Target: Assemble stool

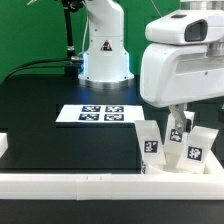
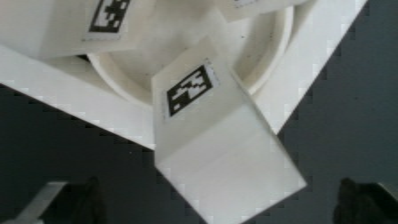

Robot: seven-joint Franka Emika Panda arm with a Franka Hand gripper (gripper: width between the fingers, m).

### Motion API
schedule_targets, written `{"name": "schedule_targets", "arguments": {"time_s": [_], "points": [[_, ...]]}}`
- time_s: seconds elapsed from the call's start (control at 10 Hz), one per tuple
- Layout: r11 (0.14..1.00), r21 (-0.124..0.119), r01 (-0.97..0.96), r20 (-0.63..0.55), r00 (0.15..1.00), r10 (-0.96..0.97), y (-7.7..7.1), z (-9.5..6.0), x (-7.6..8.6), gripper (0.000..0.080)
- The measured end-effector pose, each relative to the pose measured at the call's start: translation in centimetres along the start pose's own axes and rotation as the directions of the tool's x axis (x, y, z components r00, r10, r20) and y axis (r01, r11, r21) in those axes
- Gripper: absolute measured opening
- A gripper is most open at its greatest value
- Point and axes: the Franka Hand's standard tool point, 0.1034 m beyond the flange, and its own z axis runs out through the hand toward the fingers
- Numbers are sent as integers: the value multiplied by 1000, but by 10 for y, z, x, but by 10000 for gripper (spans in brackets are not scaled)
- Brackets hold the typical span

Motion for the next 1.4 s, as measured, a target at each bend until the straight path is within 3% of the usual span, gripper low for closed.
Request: {"name": "schedule_targets", "arguments": {"time_s": [0.3, 0.5, 0.8, 0.9, 1.1, 1.4], "points": [[979, -25, 204, 19, 979, -203, 7, 0, -3, 649], [952, -27, 305, 51, 952, -303, 5, 13, -8, 649], [968, -23, 248, 65, 967, -246, -2, 32, -9, 649], [974, -25, 227, 64, 972, -225, 0, 31, -9, 649], [981, -27, 191, 65, 980, -189, 1, 32, -10, 393], [998, -44, -36, 58, 998, 39, 5, 32, -12, 336]]}}
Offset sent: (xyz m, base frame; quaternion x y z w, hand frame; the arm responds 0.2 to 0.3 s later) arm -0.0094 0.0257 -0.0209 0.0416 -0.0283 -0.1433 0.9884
